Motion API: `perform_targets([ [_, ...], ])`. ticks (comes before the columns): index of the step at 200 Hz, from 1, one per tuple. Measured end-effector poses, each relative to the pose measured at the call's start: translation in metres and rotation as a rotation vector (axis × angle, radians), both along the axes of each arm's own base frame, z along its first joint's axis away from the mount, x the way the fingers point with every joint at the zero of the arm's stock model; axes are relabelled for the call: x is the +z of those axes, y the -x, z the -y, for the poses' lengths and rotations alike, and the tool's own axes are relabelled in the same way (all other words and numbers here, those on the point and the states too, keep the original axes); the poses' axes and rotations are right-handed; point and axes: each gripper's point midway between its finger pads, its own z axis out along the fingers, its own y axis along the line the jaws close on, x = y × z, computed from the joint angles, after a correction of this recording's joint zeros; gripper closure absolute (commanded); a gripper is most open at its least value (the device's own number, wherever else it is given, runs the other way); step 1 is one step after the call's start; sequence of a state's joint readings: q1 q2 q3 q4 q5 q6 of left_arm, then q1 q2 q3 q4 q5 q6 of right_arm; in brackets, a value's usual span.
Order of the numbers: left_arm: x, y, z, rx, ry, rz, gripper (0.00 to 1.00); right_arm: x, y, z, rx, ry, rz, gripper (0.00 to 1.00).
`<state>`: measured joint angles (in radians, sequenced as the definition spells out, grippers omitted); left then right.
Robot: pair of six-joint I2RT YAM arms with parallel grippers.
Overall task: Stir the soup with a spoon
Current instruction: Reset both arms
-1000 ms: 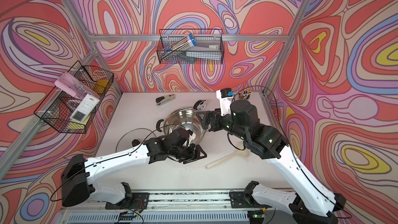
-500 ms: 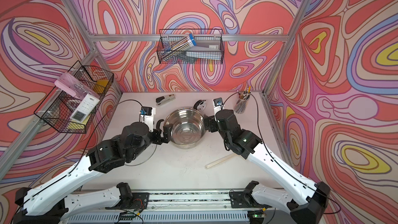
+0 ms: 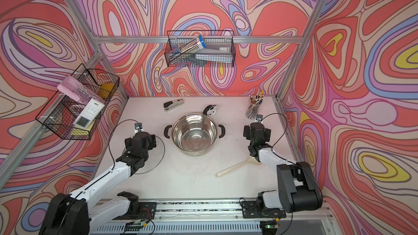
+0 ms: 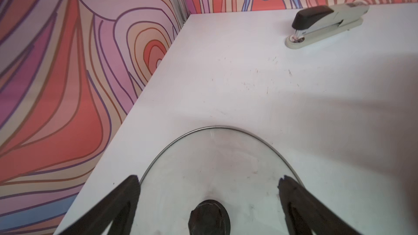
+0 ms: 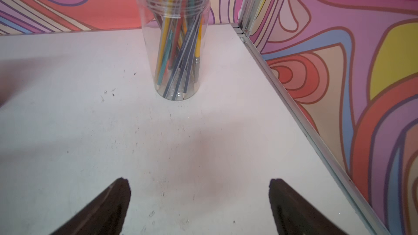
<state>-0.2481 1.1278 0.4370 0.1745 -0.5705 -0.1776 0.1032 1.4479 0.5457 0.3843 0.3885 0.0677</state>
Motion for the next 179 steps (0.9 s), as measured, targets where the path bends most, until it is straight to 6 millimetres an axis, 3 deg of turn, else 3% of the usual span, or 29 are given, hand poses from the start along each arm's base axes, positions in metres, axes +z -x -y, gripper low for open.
perform_targets([
  [20,-0.028,-0.006,-0.005,-0.006,0.002,-0.003,0.01,-0.020,-0.009,-0.005,0.038,0.003,0.014,0.02],
  [41,-0.043,-0.014,-0.014,0.004,0.004,-0.017,0.01,-0.025,-0.022,-0.004,0.053,-0.011,0.059,0.02],
  [84,-0.017,-0.043,-0.014,-0.063,0.034,0.137,0.01,-0.018,-0.023,-0.005,0.119,-0.055,0.172,0.02],
  [128,-0.045,-0.052,-0.009,-0.139,0.062,0.115,0.01,-0.013,-0.025,-0.012,0.160,-0.062,0.207,0.02],
  [179,-0.036,-0.062,-0.001,-0.203,0.091,0.145,0.01,-0.009,-0.028,-0.012,0.160,-0.062,0.220,0.02],
])
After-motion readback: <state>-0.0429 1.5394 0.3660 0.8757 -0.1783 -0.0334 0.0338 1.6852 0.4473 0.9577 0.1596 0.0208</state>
